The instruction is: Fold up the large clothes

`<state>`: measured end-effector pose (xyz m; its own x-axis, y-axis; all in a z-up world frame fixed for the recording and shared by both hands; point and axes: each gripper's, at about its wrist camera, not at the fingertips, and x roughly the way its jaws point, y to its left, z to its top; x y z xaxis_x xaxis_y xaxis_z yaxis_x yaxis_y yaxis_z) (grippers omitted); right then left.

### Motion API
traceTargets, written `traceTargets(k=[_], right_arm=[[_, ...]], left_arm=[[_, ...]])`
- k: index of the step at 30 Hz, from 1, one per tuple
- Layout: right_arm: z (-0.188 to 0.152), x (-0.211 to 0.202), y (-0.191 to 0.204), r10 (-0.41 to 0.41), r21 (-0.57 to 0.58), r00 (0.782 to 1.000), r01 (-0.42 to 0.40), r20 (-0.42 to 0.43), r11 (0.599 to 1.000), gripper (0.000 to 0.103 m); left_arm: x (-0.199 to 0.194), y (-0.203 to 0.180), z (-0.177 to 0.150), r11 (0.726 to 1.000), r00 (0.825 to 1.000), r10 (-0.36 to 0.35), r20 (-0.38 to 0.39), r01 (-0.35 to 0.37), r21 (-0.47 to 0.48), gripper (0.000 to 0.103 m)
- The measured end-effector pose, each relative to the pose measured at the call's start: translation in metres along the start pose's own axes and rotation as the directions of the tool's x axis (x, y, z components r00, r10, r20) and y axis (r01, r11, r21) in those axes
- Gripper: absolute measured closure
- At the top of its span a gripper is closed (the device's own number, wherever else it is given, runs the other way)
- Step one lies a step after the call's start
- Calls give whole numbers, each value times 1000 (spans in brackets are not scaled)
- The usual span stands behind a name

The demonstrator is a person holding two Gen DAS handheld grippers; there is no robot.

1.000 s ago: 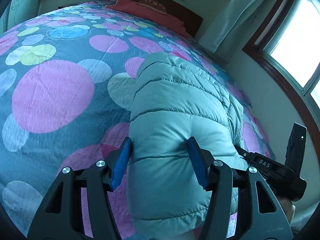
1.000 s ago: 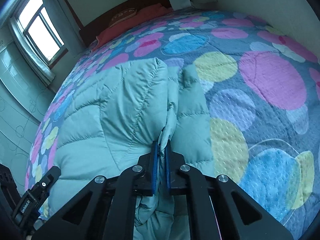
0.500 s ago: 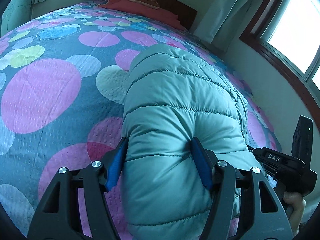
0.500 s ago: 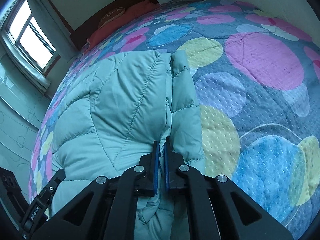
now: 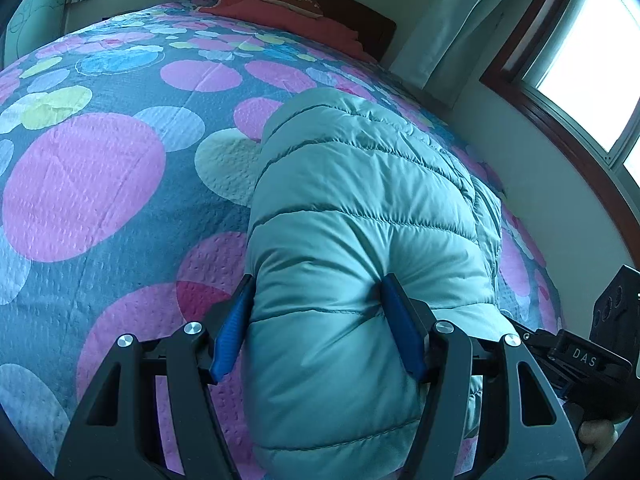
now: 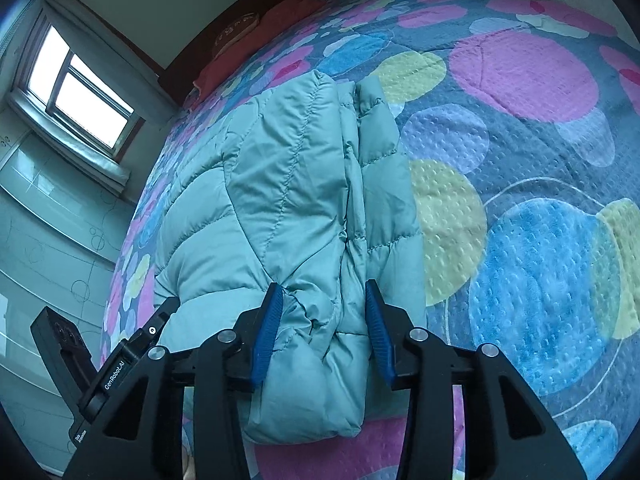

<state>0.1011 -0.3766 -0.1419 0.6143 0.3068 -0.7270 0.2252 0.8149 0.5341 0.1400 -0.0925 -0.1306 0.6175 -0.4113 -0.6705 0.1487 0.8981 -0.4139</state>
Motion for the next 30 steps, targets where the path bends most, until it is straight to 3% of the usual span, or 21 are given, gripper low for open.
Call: traceTargets(k=[1, 2, 5, 11, 15, 18, 22, 25, 30], right_arm=[[0, 1, 3, 6, -14, 1000, -6, -4, 1000, 87], [0, -1, 7, 0, -32, 1000, -1, -3, 1000, 91], [1, -14, 11, -29, -72, 999, 32, 41, 997, 94], [-4, -9, -22, -78, -36, 997, 79, 28, 996, 94], [-5, -3, -31, -55, -14, 998, 55, 3, 998, 92], [3, -11, -30, -39, 4, 999, 39, -29, 999, 84], [21, -37, -12, -87, -23, 995, 88, 41, 996, 82], [40, -47, 11, -56, -66, 990, 65, 126, 996, 82], [58, -16, 37, -3, -143, 994, 18, 109, 990, 82]], left_arm=[[-1, 0, 0, 1000, 1000, 0, 0, 0, -1, 40], [-3, -1, 1, 1000, 1000, 0, 1, 0, -3, 40], [-12, -1, 4, 1000, 1000, -10, 22, 10, -17, 40], [3, -9, -4, 1000, 999, -22, -39, 23, 17, 39], [1, -11, -4, 999, 999, -16, -37, 17, 35, 40], [-12, -7, 4, 1000, 1000, -22, -14, 22, 15, 41], [-21, -9, 23, 999, 999, -42, 26, 41, 9, 41], [-12, -13, 34, 999, 998, -53, 16, 53, -6, 41], [12, -20, 40, 1000, 999, -27, -29, 26, -9, 41]])
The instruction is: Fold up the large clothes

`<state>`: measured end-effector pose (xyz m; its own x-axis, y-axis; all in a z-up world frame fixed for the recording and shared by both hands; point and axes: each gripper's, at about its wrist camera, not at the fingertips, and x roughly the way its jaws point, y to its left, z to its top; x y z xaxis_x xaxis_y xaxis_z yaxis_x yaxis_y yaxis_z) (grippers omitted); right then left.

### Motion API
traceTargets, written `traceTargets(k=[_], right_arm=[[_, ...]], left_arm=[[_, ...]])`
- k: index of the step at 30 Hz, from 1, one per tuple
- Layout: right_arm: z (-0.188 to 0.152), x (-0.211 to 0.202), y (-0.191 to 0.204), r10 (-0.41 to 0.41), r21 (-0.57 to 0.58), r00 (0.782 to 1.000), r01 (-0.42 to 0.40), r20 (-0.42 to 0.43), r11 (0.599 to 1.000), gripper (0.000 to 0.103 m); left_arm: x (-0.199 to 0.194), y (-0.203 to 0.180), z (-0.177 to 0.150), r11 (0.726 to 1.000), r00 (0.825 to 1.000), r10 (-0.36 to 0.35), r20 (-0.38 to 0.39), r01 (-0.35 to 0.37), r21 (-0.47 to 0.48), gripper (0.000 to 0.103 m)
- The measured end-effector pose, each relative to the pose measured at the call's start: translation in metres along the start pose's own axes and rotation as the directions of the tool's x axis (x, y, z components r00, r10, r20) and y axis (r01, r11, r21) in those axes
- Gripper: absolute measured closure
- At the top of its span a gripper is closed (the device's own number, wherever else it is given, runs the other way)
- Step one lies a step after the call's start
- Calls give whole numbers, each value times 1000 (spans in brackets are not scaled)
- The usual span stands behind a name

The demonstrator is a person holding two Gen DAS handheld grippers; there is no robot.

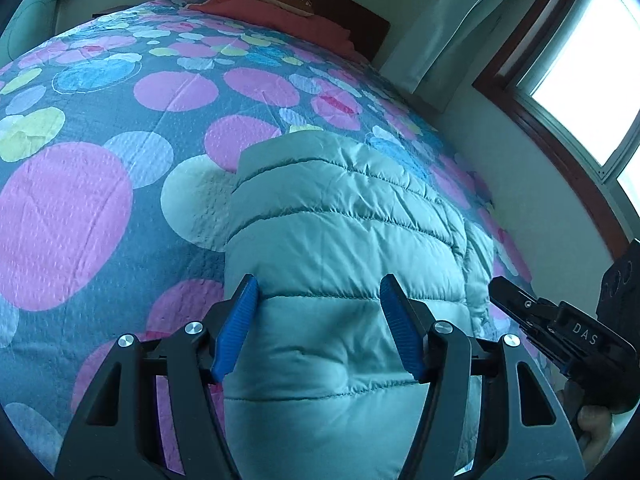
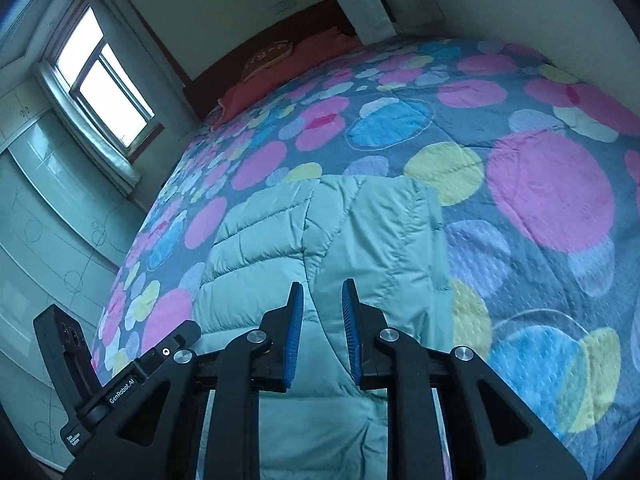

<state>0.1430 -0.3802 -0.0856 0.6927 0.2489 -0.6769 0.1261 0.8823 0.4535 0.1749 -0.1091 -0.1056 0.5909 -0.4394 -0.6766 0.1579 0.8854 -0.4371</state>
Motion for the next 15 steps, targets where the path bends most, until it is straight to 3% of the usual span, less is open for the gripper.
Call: traceTargets(k=[3, 6, 8, 10, 12, 14, 15], right_arm=[[-9, 39, -11, -81, -6, 994, 80, -75, 997, 82], [-20, 61, -33, -46, 52, 994, 52, -101, 997, 86], [-20, 64, -37, -39, 78, 993, 48, -109, 996, 86], [-14, 58, -31, -68, 69, 990, 78, -127, 995, 85], [-4, 42, -18, -116, 38, 989, 120, -93, 992, 83], [9, 26, -5, -141, 3, 990, 141, -29, 990, 81], [17, 22, 0, -134, -7, 991, 134, -3, 991, 75]], left_arm=[[14, -5, -3, 997, 999, 49, -20, -48, 52, 41], [30, -9, -7, 991, 995, 80, -55, -73, 111, 41], [30, -8, -6, 992, 995, 77, -65, -71, 100, 42], [22, -5, 0, 995, 994, 73, -82, -68, 69, 51], [5, 0, 11, 999, 998, 43, -52, -43, 5, 52], [-4, -6, 25, 1000, 1000, 28, -4, -28, 11, 52], [-3, -9, 30, 999, 1000, 22, 7, -22, 24, 51]])
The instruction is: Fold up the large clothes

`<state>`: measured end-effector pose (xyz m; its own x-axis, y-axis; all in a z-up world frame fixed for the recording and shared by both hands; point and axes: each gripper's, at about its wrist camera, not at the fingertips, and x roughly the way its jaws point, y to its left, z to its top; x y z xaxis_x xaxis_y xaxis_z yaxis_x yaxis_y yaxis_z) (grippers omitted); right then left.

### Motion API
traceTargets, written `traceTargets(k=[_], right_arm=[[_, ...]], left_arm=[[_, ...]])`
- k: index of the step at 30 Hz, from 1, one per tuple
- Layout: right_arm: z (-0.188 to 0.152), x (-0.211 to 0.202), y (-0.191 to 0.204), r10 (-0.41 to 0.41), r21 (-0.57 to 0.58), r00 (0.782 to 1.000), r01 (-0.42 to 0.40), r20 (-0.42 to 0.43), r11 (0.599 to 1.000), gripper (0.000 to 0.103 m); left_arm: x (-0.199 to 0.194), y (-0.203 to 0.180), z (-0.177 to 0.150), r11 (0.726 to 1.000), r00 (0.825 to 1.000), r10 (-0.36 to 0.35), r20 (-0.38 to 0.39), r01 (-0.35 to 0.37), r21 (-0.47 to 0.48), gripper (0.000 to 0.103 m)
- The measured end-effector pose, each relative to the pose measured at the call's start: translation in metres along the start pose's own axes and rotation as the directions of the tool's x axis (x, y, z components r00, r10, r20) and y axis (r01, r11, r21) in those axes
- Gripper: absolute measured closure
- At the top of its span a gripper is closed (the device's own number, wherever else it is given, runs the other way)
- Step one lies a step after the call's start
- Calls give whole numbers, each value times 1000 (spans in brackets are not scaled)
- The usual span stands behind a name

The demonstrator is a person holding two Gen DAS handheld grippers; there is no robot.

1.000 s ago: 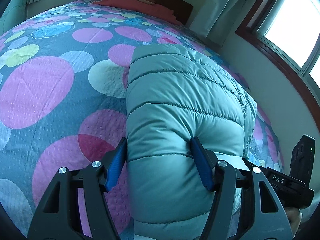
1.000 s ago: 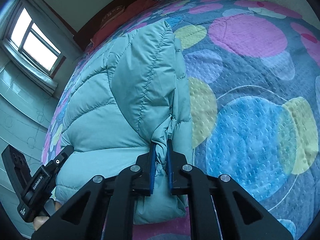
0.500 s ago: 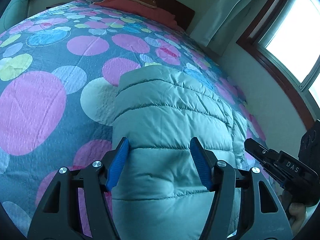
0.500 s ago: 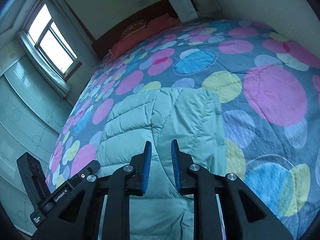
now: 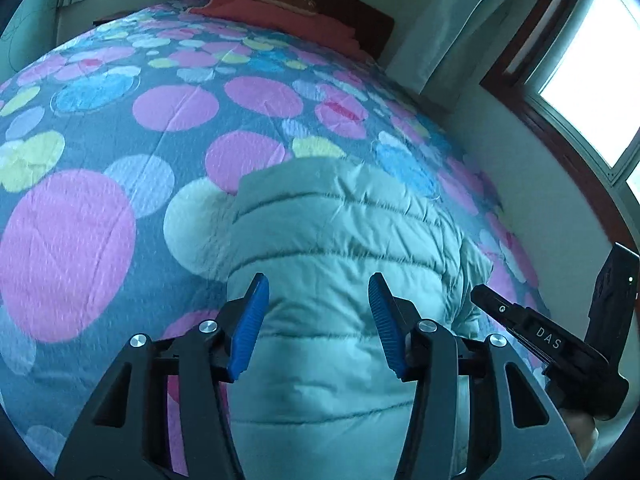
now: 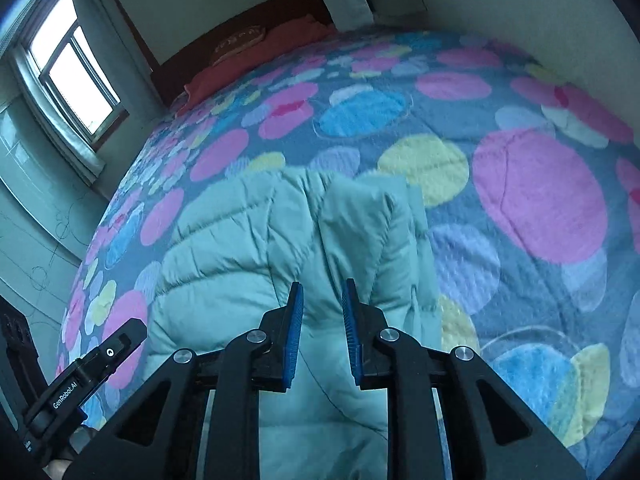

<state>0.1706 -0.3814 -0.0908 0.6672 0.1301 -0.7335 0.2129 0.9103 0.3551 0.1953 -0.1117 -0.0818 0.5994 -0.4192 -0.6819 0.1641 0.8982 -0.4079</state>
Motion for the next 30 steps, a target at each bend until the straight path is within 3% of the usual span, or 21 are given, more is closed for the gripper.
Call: traceTargets(k=[1, 2, 5, 7, 9, 13, 15, 19, 21, 24, 30], right_arm=[[6, 0, 3, 7, -6, 1000, -7, 11, 1000, 57], [11, 3, 5, 10, -14, 1000, -10, 21, 1000, 50], [19, 27, 7, -24, -33, 1000, 24, -2, 999, 50], [13, 54, -1, -56, -36, 997, 54, -59, 998, 50], [7, 72, -14, -14, -5, 997, 14, -74, 1000, 50], [10, 62, -16, -15, 28, 998, 16, -67, 999, 50], [7, 42, -12, -25, 26, 999, 26, -26, 999, 50], [-9, 14, -6, -3, 12, 1000, 3, 29, 1000, 50], [-19, 18, -9, -7, 12, 1000, 7, 12, 1000, 50], [-31, 36, -18, -5, 15, 1000, 5, 3, 1000, 50], [-35, 49, -26, -14, 20, 1000, 14, 19, 1000, 50]], left_arm=[[5, -3, 4, 1000, 1000, -8, -3, 8, 12, 50], [14, -4, 7, 1000, 1000, -12, -17, 13, 14, 50], [48, 0, 6, 1000, 996, 5, -90, -7, -20, 50], [61, -4, 3, 999, 993, 50, -108, -48, 21, 48], [68, -8, 3, 996, 990, 74, -116, -69, 52, 48], [54, -8, 6, 996, 990, 89, -108, -86, 32, 48], [38, -1, 3, 995, 992, 94, -82, -96, -12, 47], [34, 12, -9, 994, 993, 96, -74, -100, -53, 36], [47, 20, -15, 993, 991, 93, -101, -100, -66, 28], [56, 29, -20, 991, 991, 56, -124, -71, -116, 25], [64, 28, -23, 994, 990, 72, -123, -82, -78, 23]])
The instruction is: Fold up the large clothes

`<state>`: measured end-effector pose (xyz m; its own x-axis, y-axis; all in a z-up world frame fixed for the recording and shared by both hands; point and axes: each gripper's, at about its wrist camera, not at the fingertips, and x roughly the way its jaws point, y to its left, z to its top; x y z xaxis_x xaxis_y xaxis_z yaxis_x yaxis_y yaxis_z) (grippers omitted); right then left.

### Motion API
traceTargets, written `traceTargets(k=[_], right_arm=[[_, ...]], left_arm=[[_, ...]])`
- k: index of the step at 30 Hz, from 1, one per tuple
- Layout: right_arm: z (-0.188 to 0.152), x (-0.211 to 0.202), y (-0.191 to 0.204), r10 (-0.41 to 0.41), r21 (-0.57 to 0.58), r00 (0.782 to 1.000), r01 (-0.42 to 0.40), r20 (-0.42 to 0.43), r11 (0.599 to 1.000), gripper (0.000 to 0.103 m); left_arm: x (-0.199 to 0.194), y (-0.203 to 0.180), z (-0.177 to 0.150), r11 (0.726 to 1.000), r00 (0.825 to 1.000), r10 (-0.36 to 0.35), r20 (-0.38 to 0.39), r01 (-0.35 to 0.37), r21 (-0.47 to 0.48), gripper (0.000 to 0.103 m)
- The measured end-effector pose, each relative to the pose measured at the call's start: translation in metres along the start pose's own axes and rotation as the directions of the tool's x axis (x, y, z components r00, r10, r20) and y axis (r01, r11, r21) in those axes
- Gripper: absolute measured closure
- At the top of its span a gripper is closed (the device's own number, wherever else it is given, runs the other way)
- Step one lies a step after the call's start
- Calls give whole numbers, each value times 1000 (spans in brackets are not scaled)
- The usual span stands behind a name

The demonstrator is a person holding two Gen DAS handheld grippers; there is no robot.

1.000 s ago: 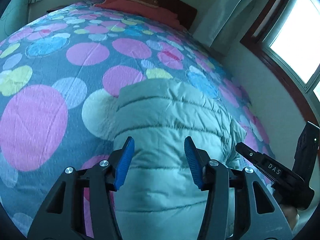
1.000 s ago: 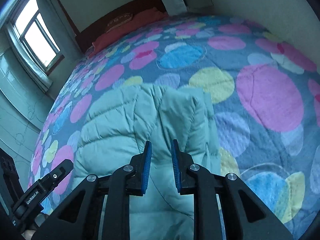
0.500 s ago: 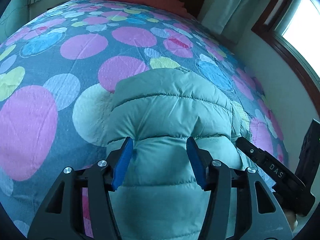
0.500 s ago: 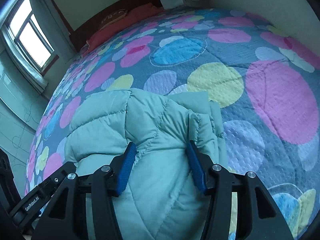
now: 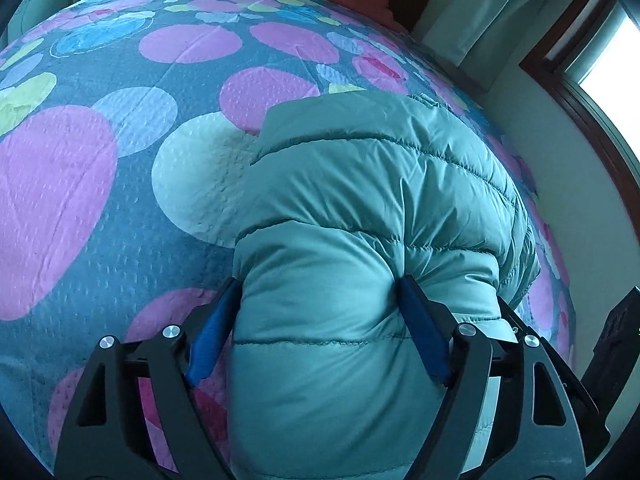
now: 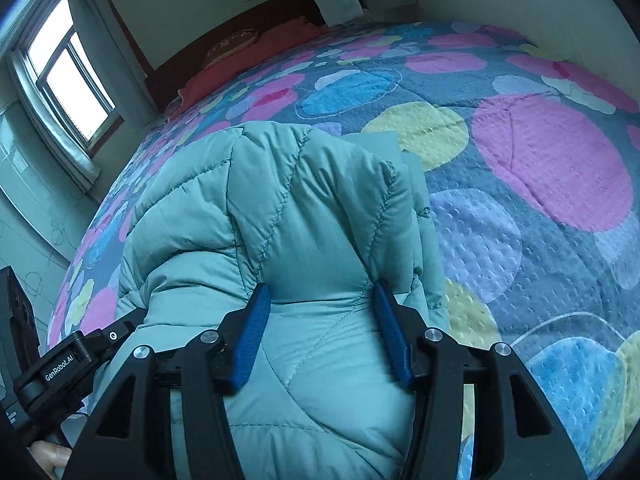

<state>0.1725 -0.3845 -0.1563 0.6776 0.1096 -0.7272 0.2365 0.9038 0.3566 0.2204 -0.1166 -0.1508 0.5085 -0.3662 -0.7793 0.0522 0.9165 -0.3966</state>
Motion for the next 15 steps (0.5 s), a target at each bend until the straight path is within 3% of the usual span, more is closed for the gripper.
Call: traceTargets(k=[15], right_arm=[[-9, -1, 4, -24, -16, 999, 25, 44, 1000, 50]], left_arm=[[3, -1, -4, 999, 1000, 18, 22, -19, 36, 22]])
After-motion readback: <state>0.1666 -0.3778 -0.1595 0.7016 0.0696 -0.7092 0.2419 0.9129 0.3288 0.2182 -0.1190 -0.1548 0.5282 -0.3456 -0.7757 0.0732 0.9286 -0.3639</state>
